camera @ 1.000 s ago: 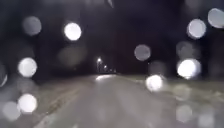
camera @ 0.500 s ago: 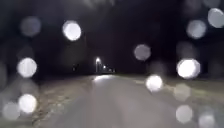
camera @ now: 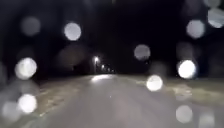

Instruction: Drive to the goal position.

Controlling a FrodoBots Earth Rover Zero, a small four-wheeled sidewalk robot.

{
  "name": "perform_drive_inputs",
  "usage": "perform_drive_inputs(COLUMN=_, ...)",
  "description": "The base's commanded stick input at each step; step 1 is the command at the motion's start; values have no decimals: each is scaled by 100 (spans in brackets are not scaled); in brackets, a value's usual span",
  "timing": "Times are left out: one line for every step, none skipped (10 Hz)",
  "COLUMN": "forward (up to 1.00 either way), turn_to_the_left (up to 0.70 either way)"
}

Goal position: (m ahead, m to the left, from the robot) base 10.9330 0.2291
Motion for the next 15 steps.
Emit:
perform_drive_inputs(forward=100, turn_to_the_left=-4)
perform_drive_inputs(forward=100, turn_to_the_left=0)
perform_drive_inputs(forward=100, turn_to_the_left=0)
perform_drive_inputs(forward=100, turn_to_the_left=0)
perform_drive_inputs(forward=100, turn_to_the_left=0)
perform_drive_inputs(forward=100, turn_to_the_left=0)
perform_drive_inputs(forward=100, turn_to_the_left=0)
perform_drive_inputs(forward=100, turn_to_the_left=0)
perform_drive_inputs(forward=100, turn_to_the_left=2)
perform_drive_inputs(forward=100, turn_to_the_left=5)
perform_drive_inputs(forward=100, turn_to_the_left=6)
perform_drive_inputs(forward=100, turn_to_the_left=6)
perform_drive_inputs(forward=100, turn_to_the_left=7)
perform_drive_inputs(forward=100, turn_to_the_left=8)
perform_drive_inputs(forward=100, turn_to_the_left=9)
